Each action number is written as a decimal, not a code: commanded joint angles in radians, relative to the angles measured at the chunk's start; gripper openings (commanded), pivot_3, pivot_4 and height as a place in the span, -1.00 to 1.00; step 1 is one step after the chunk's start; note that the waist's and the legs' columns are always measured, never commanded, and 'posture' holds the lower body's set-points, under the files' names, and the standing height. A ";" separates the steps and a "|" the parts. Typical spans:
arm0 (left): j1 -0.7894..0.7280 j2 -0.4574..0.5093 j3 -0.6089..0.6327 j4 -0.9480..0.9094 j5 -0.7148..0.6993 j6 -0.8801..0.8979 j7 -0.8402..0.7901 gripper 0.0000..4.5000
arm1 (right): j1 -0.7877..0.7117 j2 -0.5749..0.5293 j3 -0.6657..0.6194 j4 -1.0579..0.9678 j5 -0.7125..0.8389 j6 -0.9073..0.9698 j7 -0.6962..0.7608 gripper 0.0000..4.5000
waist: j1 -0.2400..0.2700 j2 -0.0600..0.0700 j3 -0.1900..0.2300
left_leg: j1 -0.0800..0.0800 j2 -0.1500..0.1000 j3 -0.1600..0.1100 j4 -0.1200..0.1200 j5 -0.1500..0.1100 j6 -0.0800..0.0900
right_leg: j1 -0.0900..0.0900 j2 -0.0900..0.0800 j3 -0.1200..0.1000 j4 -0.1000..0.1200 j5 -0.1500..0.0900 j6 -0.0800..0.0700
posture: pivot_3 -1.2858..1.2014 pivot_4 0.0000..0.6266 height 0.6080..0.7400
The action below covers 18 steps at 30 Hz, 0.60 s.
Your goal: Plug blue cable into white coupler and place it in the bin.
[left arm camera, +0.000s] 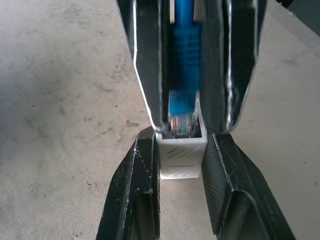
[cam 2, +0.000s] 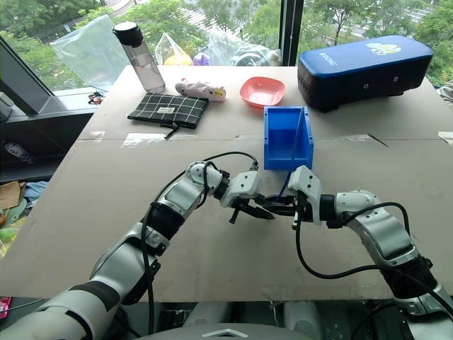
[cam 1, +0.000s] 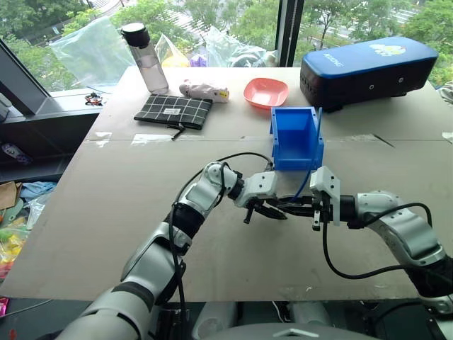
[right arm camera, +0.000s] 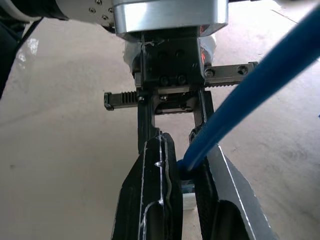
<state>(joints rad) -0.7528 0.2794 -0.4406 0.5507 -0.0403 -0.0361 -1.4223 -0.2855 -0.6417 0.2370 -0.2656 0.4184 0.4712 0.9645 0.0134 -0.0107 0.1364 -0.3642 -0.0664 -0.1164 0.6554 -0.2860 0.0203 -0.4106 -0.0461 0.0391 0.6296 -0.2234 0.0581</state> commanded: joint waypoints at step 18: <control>0.019 0.000 0.011 -0.078 -0.004 0.027 0.003 -0.76 | -0.055 -0.008 0.116 0.082 -0.153 -0.001 0.076 -1.00 | -0.002 -0.002 -0.006 | 0.002 0.000 0.000 0.001 0.000 0.000 | 0.001 0.000 0.000 0.001 0.000 0.000 | 0.03 -0.52 1.00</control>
<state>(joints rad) -0.7418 0.2823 -0.4391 0.5297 -0.0218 -0.0279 -1.4111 -0.3737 -0.6606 0.3262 -0.2222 0.2833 0.4310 1.0511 0.0116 -0.0131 0.1302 -0.3626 -0.0661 -0.1168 0.6561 -0.2861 0.0202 -0.4096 -0.0460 0.0390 0.6308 -0.2234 0.0581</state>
